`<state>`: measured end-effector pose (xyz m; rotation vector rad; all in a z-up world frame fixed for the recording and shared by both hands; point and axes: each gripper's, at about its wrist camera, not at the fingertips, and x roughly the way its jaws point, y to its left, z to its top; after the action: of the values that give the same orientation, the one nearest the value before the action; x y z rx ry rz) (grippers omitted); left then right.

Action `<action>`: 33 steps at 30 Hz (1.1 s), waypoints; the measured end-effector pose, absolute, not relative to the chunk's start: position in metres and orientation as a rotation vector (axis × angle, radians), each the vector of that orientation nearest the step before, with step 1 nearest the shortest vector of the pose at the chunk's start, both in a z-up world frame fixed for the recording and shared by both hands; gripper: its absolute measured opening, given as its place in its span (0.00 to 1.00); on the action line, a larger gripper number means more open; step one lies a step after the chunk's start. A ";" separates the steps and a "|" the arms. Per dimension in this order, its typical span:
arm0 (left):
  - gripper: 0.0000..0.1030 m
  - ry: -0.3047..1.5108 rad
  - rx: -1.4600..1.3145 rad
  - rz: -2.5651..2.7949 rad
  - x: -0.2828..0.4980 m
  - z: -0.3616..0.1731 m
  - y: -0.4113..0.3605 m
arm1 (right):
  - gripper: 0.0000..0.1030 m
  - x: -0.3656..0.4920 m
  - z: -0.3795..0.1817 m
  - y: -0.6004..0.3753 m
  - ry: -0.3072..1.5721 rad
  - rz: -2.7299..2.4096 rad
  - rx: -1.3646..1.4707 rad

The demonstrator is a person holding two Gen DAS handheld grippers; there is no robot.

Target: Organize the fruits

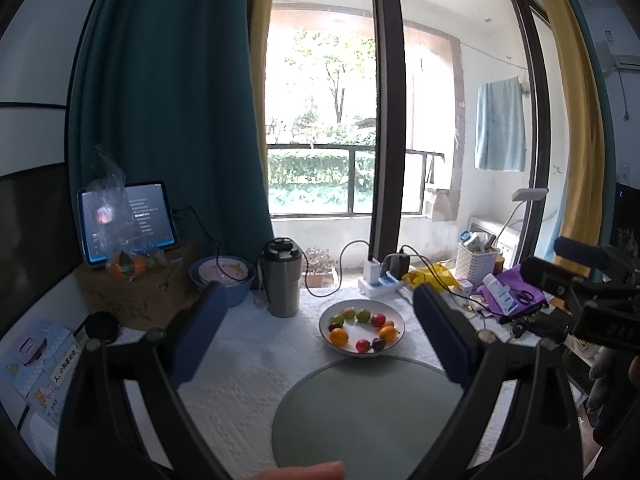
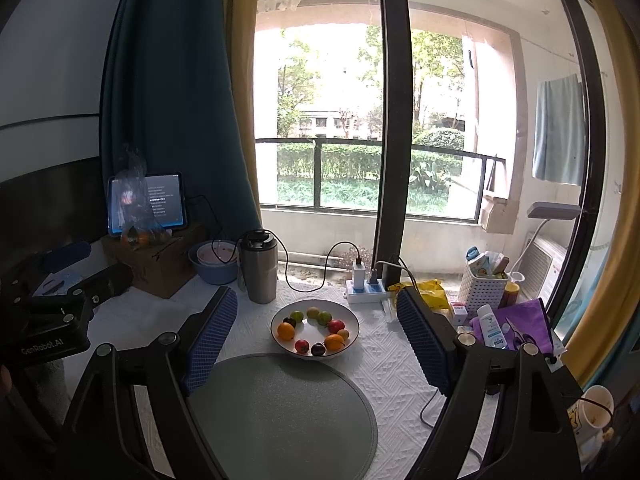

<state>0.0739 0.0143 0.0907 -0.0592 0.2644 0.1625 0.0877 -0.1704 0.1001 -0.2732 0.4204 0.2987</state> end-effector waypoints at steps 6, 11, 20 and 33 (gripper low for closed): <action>0.92 0.262 -0.081 0.155 0.073 0.091 0.015 | 0.82 0.087 0.100 -0.171 0.418 0.300 -0.273; 0.92 0.259 -0.085 0.158 0.072 0.091 0.016 | 0.82 0.087 0.100 -0.171 0.415 0.301 -0.273; 0.92 0.260 -0.084 0.155 0.072 0.091 0.015 | 0.82 0.087 0.100 -0.171 0.415 0.300 -0.271; 0.92 0.261 -0.082 0.153 0.072 0.091 0.014 | 0.82 0.087 0.100 -0.171 0.415 0.301 -0.271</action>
<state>0.0719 0.0141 0.0906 -0.0823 0.2615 0.1530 0.0868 -0.1713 0.1002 -0.2712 0.4154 0.3010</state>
